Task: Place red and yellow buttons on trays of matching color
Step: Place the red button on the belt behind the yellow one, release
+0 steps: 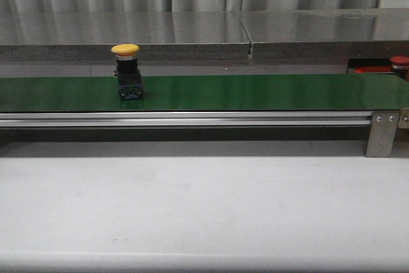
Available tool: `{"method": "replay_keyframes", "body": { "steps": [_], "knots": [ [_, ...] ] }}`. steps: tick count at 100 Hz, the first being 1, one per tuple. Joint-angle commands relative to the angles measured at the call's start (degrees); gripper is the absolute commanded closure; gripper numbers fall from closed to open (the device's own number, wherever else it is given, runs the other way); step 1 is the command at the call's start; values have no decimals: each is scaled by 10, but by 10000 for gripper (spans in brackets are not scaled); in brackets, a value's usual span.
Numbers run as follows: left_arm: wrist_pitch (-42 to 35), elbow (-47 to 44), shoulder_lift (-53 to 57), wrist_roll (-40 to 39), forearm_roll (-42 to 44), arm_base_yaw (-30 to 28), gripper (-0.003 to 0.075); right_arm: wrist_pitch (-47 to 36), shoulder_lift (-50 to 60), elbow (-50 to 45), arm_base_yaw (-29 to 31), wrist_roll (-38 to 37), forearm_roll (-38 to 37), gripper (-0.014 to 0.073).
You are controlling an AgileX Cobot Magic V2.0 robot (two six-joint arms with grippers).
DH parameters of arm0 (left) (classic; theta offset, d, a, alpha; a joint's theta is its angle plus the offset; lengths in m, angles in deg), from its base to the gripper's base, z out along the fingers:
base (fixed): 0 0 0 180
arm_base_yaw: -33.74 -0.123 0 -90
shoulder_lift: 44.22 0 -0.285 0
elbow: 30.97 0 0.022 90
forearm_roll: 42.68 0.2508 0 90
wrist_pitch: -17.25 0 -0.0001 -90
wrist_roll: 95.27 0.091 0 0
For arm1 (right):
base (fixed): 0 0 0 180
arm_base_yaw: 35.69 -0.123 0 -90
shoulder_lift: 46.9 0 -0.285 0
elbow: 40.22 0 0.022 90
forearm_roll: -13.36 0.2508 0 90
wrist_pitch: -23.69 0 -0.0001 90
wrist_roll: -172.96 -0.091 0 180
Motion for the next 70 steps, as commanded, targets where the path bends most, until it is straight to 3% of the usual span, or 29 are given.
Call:
{"method": "replay_keyframes", "body": {
  "steps": [1, 24, 33, 50, 55, 59, 70],
  "knots": [
    [-29, 18, 14, 1, -4, 2, 739, -27, 1, 14, 0, 5, 12, 711],
    [-13, 18, -5, 1, -4, 2, 705, -27, 1, 14, 0, 5, 12, 711],
    [-11, 18, -5, 1, -3, 2, 573, -27, 1, 14, 0, 5, 12, 711],
    [-8, 18, -2, 1, -3, 2, 108, -27, 1, 14, 0, 5, 12, 711],
    [-7, 20, 0, 1, -3, 2, 23, -27, 1, 14, 0, 5, 12, 711],
    [-6, 20, 3, 1, -4, 2, 0, -27, 1, 14, 0, 5, 12, 711],
    [-6, 20, 19, 1, -9, 2, 57, -27, 1, 14, 0, 5, 12, 711]
  ]
}}
